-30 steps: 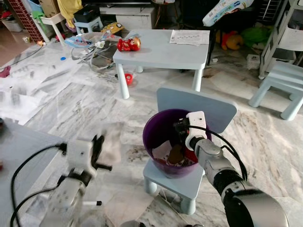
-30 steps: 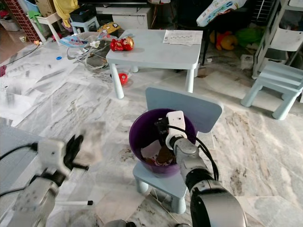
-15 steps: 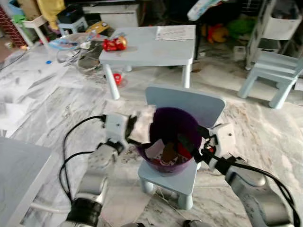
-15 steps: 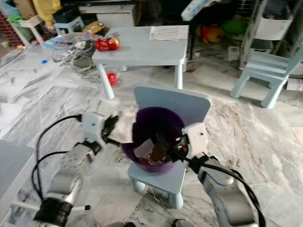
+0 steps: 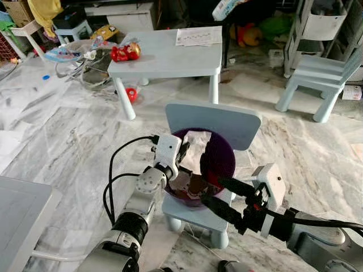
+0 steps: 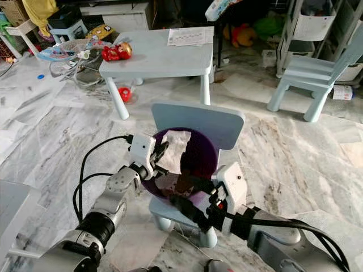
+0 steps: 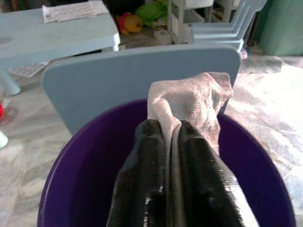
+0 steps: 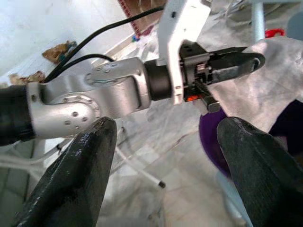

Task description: Picking trash to rubbish bin

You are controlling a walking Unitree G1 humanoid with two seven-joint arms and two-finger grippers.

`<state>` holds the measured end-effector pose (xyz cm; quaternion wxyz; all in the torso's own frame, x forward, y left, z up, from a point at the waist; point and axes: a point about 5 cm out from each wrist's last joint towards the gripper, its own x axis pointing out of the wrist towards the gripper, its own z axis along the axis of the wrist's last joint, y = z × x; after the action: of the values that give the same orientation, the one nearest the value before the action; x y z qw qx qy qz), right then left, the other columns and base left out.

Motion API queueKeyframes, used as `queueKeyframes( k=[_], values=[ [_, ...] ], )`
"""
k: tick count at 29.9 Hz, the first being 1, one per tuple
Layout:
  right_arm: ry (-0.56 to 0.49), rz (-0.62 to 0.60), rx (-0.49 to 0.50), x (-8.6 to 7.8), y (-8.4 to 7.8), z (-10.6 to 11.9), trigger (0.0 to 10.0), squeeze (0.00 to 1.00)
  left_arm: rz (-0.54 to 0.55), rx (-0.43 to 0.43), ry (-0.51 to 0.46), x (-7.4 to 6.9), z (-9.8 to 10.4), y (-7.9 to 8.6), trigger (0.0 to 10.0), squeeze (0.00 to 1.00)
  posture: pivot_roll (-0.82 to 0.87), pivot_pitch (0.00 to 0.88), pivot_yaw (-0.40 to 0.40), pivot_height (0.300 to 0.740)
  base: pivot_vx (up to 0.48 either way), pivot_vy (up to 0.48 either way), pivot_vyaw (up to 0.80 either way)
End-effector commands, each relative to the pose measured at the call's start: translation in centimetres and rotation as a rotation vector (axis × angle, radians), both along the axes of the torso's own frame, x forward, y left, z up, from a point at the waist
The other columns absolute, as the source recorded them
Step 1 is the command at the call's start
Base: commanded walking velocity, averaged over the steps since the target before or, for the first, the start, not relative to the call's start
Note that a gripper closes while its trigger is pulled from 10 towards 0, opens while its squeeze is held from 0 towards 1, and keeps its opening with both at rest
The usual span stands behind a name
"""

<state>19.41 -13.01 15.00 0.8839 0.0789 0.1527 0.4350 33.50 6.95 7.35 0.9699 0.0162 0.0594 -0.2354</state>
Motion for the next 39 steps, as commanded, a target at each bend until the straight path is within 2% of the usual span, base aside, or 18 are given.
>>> queueKeyframes(
  k=[1,8,25,30,32,36,37,38,39],
  values=[
    [0.006,0.003,-0.018,-0.4,-0.1,0.6,10.0,0.0,0.027,0.021,0.0,0.1,-0.4,0.2,10.0,1.0,-0.35,0.157,0.126,0.74,0.0,0.0,0.0],
    [0.025,-0.001,-0.027,-0.7,-0.2,0.8,10.0,0.0,0.052,0.055,0.003,0.1,-0.8,0.3,10.0,1.0,-0.36,0.158,0.127,0.74,0.0,0.0,0.0],
    [0.055,-0.011,-0.068,-0.5,-0.3,0.5,10.0,0.0,0.091,0.045,0.02,0.1,-1.1,0.2,10.0,1.0,-0.35,0.149,0.128,0.74,0.0,0.0,0.0],
    [0.042,-0.005,-0.075,0.1,0.0,0.3,10.0,0.0,0.138,0.013,-0.054,1.3,0.7,1.4,10.0,1.0,-0.3,0.134,0.129,0.74,0.0,0.0,0.0],
    [0.022,-0.03,-0.09,1.3,0.3,-0.1,10.0,0.0,0.196,0.027,-0.13,2.2,2.3,3.2,10.0,1.0,-0.25,0.123,0.128,0.74,0.0,0.0,0.0],
    [-0.012,-0.067,-0.109,2.7,0.6,-0.6,10.0,0.0,0.227,0.057,-0.186,2.5,3.0,5.0,10.0,0.99,-0.19,0.11,0.125,0.74,0.0,0.0,0.0],
    [-0.064,-0.124,-0.135,4.0,0.8,-0.7,10.0,0.0,0.247,0.076,-0.216,2.3,3.2,6.1,10.0,0.0,-0.17,0.104,0.123,0.74,0.0,0.0,0.0],
    [-0.092,-0.168,-0.158,4.9,0.8,-0.8,10.0,0.0,0.261,0.095,-0.24,2.1,3.3,6.9,10.0,0.0,-0.16,0.101,0.121,0.74,0.0,0.0,0.0],
    [-0.148,-0.241,-0.19,6.4,0.8,-0.8,10.0,0.0,0.294,0.118,-0.271,1.7,3.3,8.2,10.0,0.0,-0.14,0.092,0.118,0.74,0.0,0.0,0.0]
  ],
)
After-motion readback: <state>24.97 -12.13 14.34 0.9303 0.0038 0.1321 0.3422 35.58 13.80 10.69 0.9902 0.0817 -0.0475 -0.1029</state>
